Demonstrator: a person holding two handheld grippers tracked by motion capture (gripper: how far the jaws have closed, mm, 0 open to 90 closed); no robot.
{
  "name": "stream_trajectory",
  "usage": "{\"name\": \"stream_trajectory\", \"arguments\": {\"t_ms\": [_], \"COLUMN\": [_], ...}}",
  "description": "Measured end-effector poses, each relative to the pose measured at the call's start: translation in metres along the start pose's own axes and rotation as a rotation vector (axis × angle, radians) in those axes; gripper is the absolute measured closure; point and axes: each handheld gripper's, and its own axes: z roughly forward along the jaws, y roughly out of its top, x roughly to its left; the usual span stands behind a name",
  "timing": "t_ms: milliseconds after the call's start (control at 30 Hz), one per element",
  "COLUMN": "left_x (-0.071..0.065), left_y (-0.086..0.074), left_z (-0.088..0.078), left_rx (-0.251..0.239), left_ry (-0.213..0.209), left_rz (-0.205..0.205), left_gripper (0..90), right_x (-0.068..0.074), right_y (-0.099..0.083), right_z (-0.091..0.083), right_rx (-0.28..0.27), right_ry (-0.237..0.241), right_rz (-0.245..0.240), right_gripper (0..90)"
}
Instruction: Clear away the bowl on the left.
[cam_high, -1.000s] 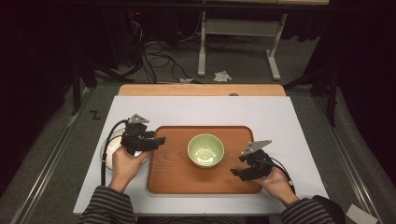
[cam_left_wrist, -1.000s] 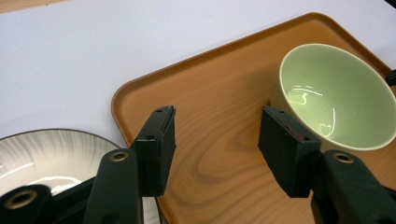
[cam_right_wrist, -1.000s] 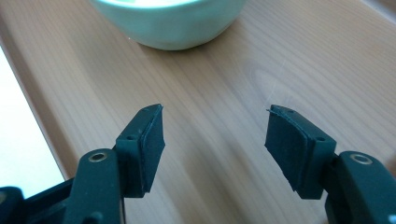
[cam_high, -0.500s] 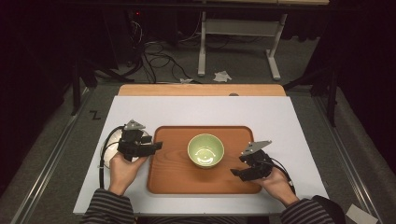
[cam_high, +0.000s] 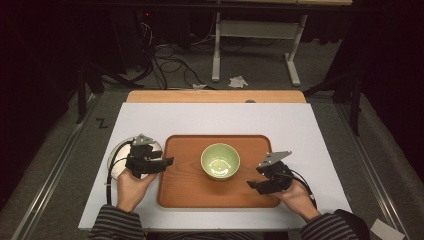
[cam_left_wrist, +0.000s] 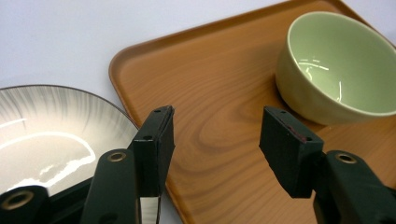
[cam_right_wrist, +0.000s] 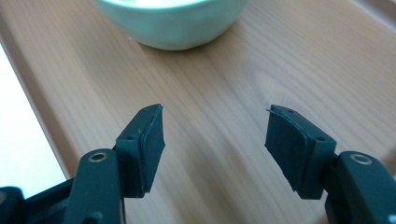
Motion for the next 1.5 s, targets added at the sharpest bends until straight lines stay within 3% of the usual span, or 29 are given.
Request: {"name": "stream_trajectory", "arguments": {"t_ms": [333,667,1233,1500], "left_x": [-0.002,-0.006,-0.015,-0.021], "left_y": [-0.001,-0.001,-0.003,-0.005], "left_z": [0.007,0.014,0.029,0.035], "left_rx": [0.031,0.050,0.127,0.166], "left_ry": [0.003,-0.026,-0.062,-0.059], "left_rz": [0.032,0.052,0.075,0.098], "left_gripper": [44.9,44.1,42.6,43.0], "right_x": [-0.003,-0.004,-0.009,-0.012], "right_y": [-0.003,-0.004,-0.005,-0.005], "right_z": [-0.005,-0.006,-0.006,-0.005], "right_rx": [-0.019,-0.040,-0.037,-0.020], "right_ry": [-0.016,-0.027,-0.037,-0.035], "right_rz": [0.004,0.007,0.027,0.043], "right_gripper": [37.8,37.1,36.2,36.4]}}
